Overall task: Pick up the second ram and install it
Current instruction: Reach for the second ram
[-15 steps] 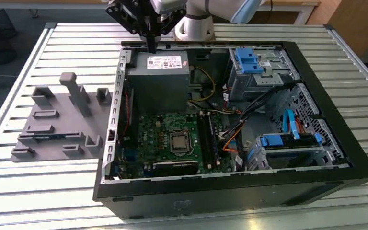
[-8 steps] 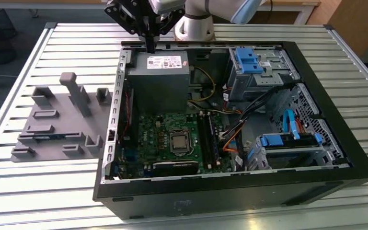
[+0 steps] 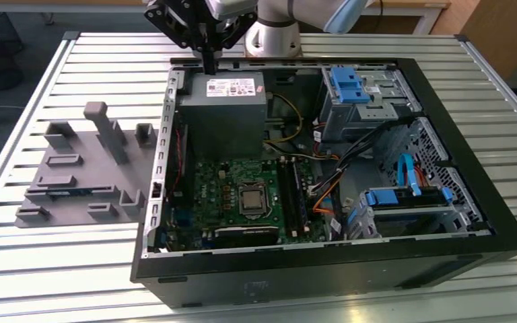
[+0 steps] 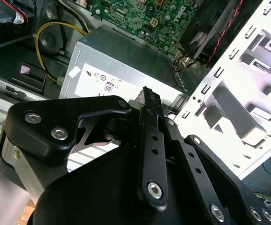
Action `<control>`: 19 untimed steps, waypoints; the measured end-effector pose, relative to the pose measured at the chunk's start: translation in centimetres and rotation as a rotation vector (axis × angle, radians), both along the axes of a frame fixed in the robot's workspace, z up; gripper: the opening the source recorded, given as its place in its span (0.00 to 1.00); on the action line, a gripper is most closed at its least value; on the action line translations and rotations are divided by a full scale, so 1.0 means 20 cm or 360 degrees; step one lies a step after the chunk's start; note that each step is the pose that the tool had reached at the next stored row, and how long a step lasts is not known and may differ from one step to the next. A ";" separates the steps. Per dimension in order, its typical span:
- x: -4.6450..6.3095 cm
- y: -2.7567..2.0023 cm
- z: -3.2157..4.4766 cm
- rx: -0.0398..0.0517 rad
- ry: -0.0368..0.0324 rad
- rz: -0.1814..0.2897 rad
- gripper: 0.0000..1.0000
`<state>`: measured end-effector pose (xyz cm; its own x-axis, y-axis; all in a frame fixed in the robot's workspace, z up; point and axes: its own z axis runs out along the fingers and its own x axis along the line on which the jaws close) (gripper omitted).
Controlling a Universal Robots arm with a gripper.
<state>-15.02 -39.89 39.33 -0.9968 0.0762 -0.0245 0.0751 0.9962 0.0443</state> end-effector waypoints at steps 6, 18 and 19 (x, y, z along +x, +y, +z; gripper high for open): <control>-0.01 0.000 0.000 0.0000 0.0000 0.0000 0.11; -0.03 0.000 0.000 0.0000 0.0000 0.0000 0.11; -0.03 0.000 0.000 0.0000 0.0000 0.0000 0.11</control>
<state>-15.70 -39.89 39.33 -0.9968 0.0762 -0.0245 0.0751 0.9962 0.0444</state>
